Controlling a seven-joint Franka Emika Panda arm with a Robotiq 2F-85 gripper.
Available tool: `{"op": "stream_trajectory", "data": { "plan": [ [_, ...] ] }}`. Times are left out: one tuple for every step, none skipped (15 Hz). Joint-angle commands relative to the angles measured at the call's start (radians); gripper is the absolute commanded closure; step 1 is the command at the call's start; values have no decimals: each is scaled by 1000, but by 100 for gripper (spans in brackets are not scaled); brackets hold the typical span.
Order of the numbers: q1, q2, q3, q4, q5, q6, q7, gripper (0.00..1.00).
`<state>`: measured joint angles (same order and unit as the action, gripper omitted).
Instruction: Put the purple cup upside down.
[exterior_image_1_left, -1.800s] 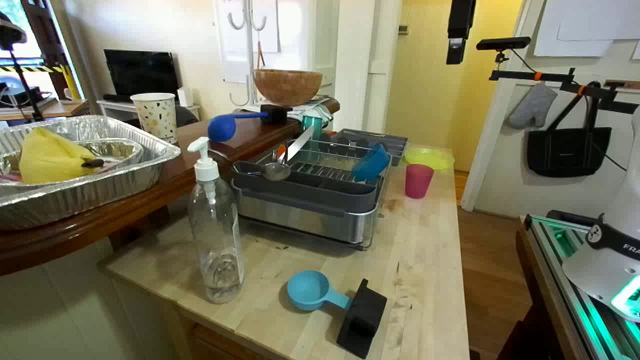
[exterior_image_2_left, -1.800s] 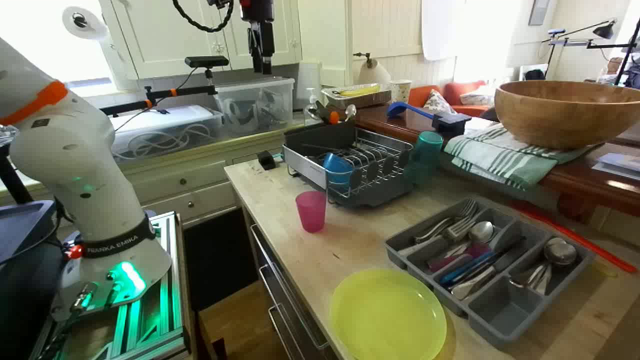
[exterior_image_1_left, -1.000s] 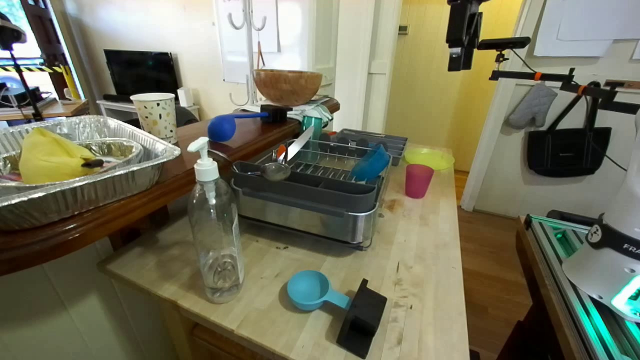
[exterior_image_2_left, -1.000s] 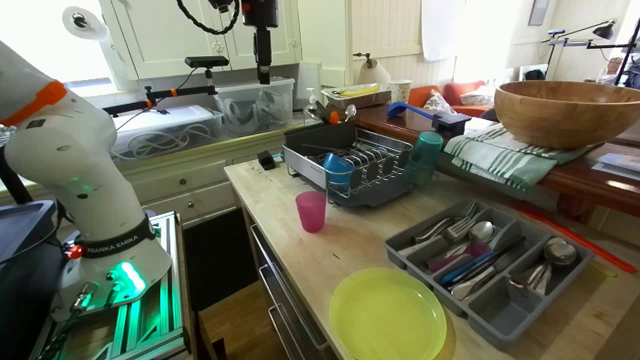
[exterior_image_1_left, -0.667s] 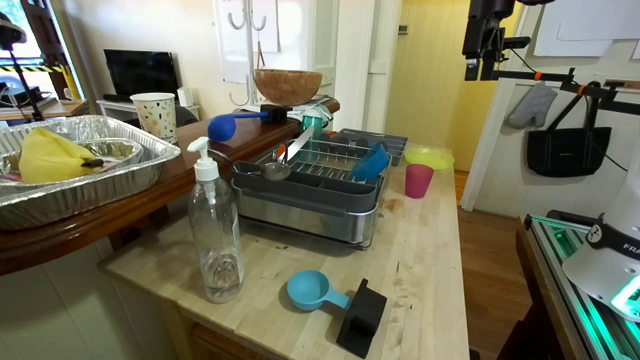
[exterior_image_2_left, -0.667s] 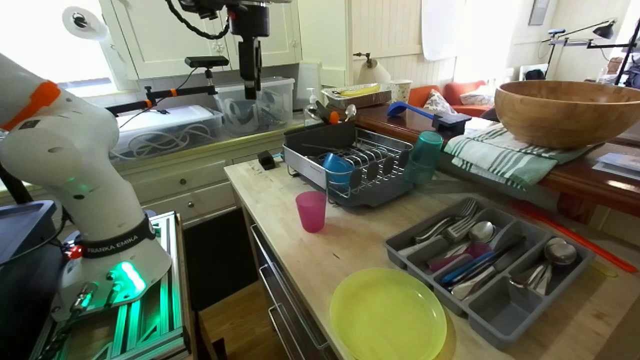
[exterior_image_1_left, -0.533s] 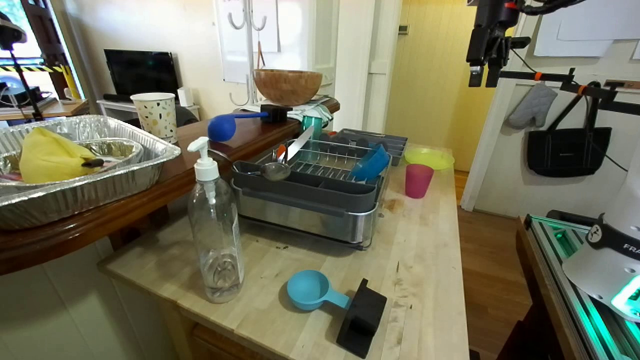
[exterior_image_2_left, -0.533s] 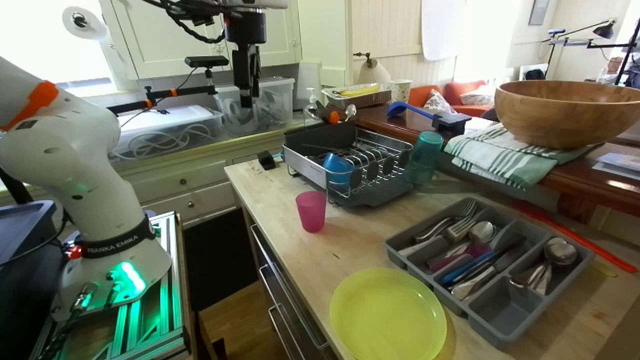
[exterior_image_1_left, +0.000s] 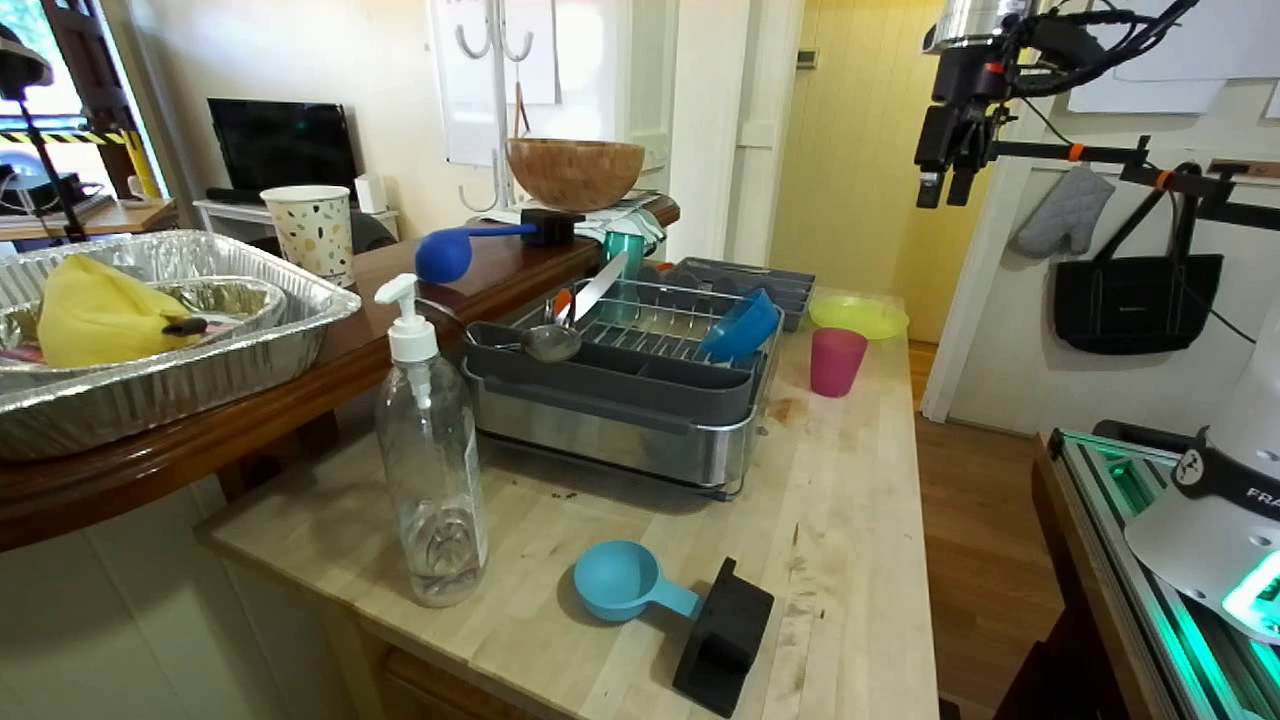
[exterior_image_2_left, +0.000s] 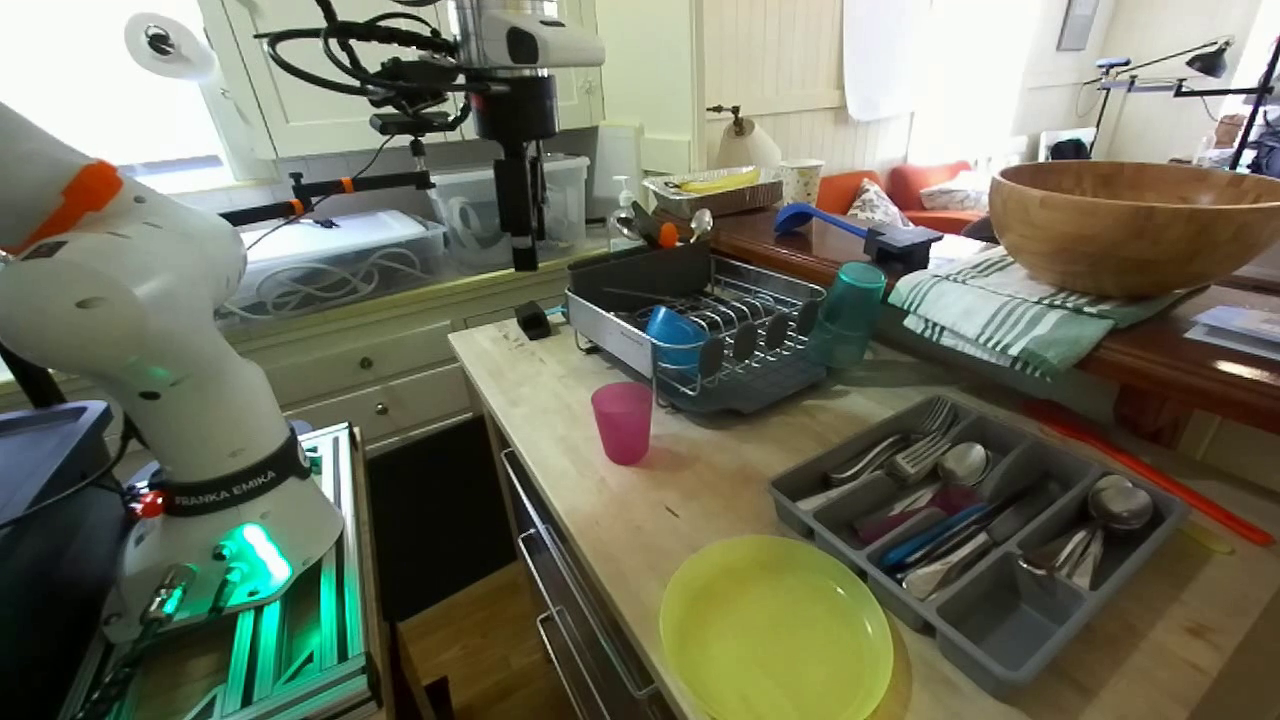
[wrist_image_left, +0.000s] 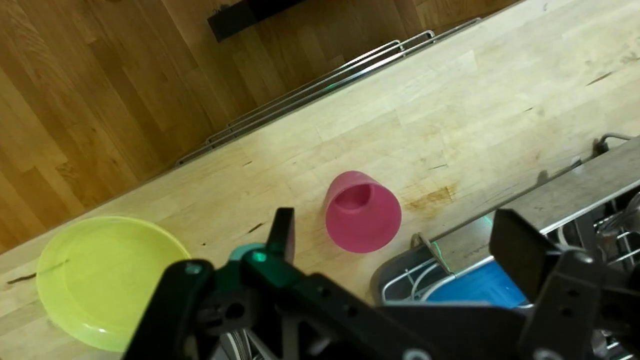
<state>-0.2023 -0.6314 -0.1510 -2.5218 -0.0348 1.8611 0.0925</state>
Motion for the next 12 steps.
{"op": "stream_trajectory", "data": {
  "plan": [
    [-1,11,5,4,2,6,-4,0],
    [1,19,6,6,2,11,-3,0],
    [3,23,8,7,2,13,-3,0],
    [3,24,8,8,2,13,-3,0],
    [3,24,8,8,2,13,-4,0],
    [14,57,-16,5,9,33,-57,0],
    [-12,79,-4,-7,-24,73,-14,0],
    [-16,109,-23,-7,-8,74,-23,0],
    [-20,121,-31,-14,-6,92,-28,0],
    [-23,138,-42,-17,1,108,-33,0],
    [-30,156,-48,-19,-6,135,-33,0],
    [-33,176,-57,-22,-4,172,-35,0]
  ]
}}
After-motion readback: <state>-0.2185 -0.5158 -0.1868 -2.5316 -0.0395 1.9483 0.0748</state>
